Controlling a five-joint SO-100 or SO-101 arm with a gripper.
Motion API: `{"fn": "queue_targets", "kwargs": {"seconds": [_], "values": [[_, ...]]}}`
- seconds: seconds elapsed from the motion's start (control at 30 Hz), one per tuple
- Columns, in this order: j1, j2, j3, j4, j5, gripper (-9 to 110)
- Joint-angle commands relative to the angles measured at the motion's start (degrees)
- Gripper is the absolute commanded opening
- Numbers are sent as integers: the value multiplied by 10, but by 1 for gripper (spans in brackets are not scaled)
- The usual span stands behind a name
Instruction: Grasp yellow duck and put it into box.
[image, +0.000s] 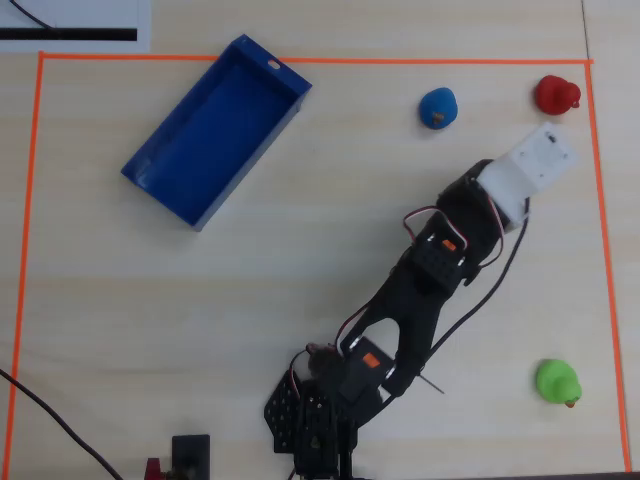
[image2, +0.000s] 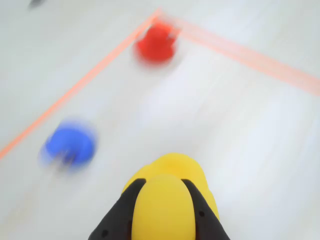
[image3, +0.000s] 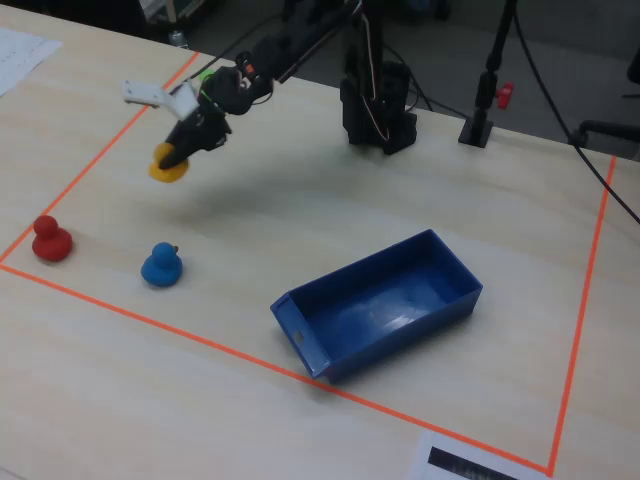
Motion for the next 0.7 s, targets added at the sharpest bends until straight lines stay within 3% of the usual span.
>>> {"fn": "queue_targets", "kwargs": {"seconds": [0.0,0.23,0.43,0.67], "values": [[-79,202,10,287,1,0],[-260,359,10,542,16,0],[-441,381,-33,600,15,0],[-609,203,-240,638,76,0]]}}
